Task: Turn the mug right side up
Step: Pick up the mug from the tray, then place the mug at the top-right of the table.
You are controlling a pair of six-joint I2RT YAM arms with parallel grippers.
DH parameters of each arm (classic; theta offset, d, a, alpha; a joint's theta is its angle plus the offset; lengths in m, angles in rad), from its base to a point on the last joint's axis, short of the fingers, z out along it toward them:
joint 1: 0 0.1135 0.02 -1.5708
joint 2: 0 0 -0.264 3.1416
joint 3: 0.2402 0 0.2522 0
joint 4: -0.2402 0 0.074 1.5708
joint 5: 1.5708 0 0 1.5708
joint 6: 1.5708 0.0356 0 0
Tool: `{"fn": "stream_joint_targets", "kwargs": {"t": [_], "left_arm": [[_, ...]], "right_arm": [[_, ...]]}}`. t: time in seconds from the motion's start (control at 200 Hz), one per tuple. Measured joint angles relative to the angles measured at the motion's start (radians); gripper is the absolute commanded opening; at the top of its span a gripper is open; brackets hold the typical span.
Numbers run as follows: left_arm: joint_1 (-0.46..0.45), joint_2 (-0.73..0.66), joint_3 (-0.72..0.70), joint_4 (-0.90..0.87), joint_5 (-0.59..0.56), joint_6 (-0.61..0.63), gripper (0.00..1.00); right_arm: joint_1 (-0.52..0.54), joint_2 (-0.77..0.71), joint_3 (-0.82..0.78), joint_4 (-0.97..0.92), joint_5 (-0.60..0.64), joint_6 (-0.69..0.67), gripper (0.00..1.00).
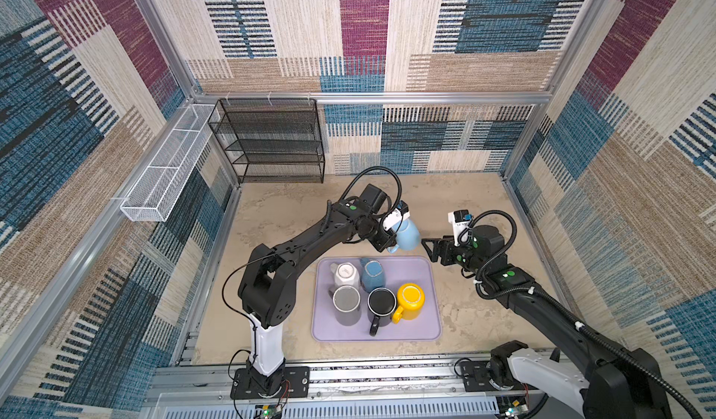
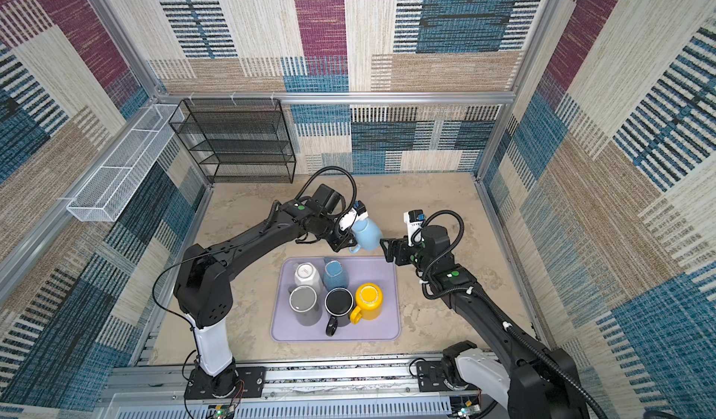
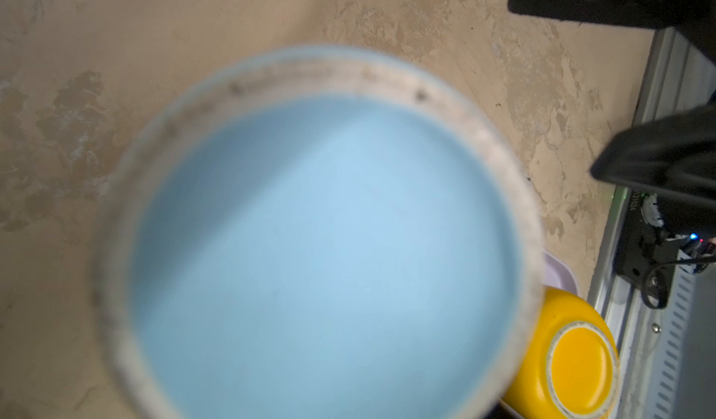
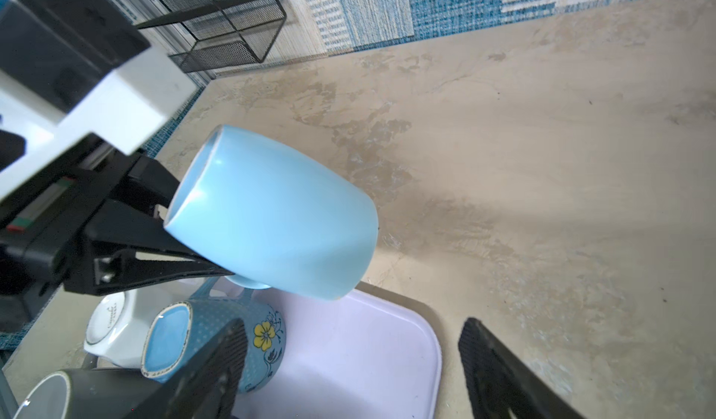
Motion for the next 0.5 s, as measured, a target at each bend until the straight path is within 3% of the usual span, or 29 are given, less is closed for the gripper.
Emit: {"fn": "stream_joint_targets", "kwargs": {"t": [0.336,0.501], "left_arm": [[0.085,-0.129,-0.108,0.14,0.106,-0.119,0.0],[0.123,-0.175,-0.14,0.213,0.192,-0.19,0.0]], "right_arm": [[-0.001,0.062,-0.001,0.181,-0.138,0.03,0.89],[-0.001,0.091,0.0,0.27,-0.21,0.053,0.85]]}}
